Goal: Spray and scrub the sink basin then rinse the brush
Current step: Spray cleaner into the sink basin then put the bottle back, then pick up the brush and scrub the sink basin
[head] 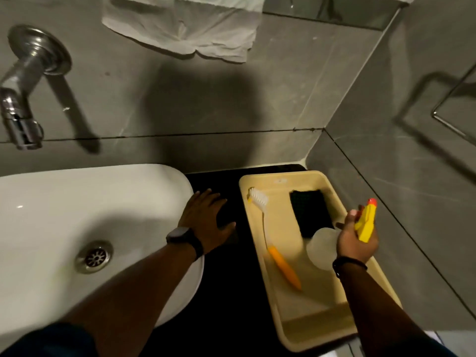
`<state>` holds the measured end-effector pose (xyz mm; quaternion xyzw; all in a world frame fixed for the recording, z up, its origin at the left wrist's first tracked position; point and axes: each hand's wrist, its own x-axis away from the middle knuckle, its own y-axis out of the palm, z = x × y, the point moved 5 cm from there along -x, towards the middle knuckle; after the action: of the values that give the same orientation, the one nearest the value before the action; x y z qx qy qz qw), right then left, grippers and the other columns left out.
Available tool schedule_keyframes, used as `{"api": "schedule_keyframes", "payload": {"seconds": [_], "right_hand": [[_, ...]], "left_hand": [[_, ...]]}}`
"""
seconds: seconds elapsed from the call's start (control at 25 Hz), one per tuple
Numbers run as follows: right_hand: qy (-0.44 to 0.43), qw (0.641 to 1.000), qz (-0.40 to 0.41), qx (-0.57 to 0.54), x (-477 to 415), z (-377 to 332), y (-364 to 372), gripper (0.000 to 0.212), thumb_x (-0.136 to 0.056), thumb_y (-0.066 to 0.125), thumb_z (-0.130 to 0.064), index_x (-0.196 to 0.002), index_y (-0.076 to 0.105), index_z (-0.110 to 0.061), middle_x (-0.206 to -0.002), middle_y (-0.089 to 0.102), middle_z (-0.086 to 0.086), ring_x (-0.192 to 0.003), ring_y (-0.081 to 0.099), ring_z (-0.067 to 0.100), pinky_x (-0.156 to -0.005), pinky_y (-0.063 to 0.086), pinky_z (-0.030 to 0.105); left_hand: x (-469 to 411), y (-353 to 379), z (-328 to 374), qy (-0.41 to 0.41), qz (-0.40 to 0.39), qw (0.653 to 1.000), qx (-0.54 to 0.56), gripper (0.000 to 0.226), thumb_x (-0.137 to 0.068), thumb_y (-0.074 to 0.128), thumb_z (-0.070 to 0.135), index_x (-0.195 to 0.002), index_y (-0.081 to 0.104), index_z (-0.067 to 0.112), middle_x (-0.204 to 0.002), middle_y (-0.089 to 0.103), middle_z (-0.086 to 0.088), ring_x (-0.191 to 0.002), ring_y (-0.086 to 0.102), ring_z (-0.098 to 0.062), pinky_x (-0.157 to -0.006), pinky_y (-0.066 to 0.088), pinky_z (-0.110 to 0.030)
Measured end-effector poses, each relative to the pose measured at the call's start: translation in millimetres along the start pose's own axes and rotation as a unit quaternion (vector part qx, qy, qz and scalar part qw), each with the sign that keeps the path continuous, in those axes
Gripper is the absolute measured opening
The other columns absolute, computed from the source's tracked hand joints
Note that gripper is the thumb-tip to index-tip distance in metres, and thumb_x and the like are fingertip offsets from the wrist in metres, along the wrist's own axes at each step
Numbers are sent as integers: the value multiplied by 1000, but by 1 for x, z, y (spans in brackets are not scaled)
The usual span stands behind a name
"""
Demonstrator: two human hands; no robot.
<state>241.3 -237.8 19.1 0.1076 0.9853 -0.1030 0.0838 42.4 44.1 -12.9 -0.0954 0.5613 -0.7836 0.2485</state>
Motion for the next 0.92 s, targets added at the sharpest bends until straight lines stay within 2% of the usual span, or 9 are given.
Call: {"api": "schedule_keyframes", "payload": {"seconds": [0.12, 0.28, 0.36, 0.44, 0.48, 0.56, 0.68, 0.84, 0.92], "right_hand": [[26, 999, 47, 1, -7, 25, -14, 40, -90, 63, -35, -125, 62, -16, -118, 68, 10, -111, 64, 27, -100, 51, 46], [47, 997, 34, 47, -4, 26, -19, 54, -82, 71, -40, -127, 52, -17, -121, 64, 13, -113, 59, 32, -98, 45, 41], [109, 978, 131, 119, 21, 23, -30, 68, -73, 73, -48, -125, 47, -14, -123, 60, 15, -114, 55, 36, -98, 42, 48], [114, 948, 197, 221, 63, 12, -34, 68, -72, 64, -53, -119, 48, -7, -118, 56, 21, -112, 51, 42, -95, 40, 52], [73, 951, 170, 248, 82, 8, -28, 64, -73, 60, -51, -114, 50, -3, -113, 55, 25, -108, 51, 45, -91, 40, 52], [-32, 951, -1, 306, 109, 9, -2, 56, -75, 56, -44, -109, 53, 1, -106, 56, 28, -101, 53, 47, -82, 42, 51], [-90, 832, -312, 451, 123, 36, 39, 54, -87, 58, -38, -128, 47, -6, -120, 54, 18, -110, 52, 40, -86, 44, 47], [-71, 729, -425, 533, 110, 60, 59, 57, -97, 45, -38, -140, 32, -4, -132, 48, 20, -116, 51, 41, -93, 45, 44], [-82, 715, -437, 539, 108, 64, 64, 51, -101, 37, -34, -140, 30, -2, -133, 49, 22, -116, 52, 40, -95, 45, 43]], "left_hand": [[-2, 1, 4, 34, -16, 998, -45, 72, -79, 46, 57, -140, 30, 22, -152, 30, -3, -143, 12, -23, -113, 1, -34], [-1, -5, 8, 39, -31, 998, -32, 70, -82, 48, 53, -141, 28, 20, -153, 27, -3, -144, 9, -21, -115, 3, -35], [-1, -5, 7, 35, -38, 999, -17, 70, -83, 49, 52, -141, 27, 20, -153, 27, -3, -144, 8, -21, -115, 2, -34], [-1, -6, 7, 37, -41, 998, -7, 72, -82, 49, 53, -141, 27, 20, -153, 27, -3, -144, 8, -21, -114, 2, -33], [0, -6, 6, 39, -39, 998, -5, 73, -81, 48, 54, -141, 27, 19, -153, 27, -3, -144, 8, -21, -114, 2, -34], [1, -6, 6, 41, -36, 998, -6, 75, -79, 47, 55, -141, 27, 20, -153, 27, -3, -144, 8, -21, -115, 2, -34], [1, -4, 7, 47, -40, 998, 0, 76, -78, 47, 56, -142, 25, 20, -154, 26, -3, -144, 6, -20, -115, 0, -34], [1, -4, 7, 51, -35, 998, 6, 77, -77, 47, 55, -142, 25, 19, -154, 26, -3, -144, 7, -20, -114, -1, -34], [0, -4, 6, 51, -29, 998, 6, 76, -77, 47, 55, -141, 26, 19, -153, 27, -3, -144, 7, -20, -115, -1, -34]]}}
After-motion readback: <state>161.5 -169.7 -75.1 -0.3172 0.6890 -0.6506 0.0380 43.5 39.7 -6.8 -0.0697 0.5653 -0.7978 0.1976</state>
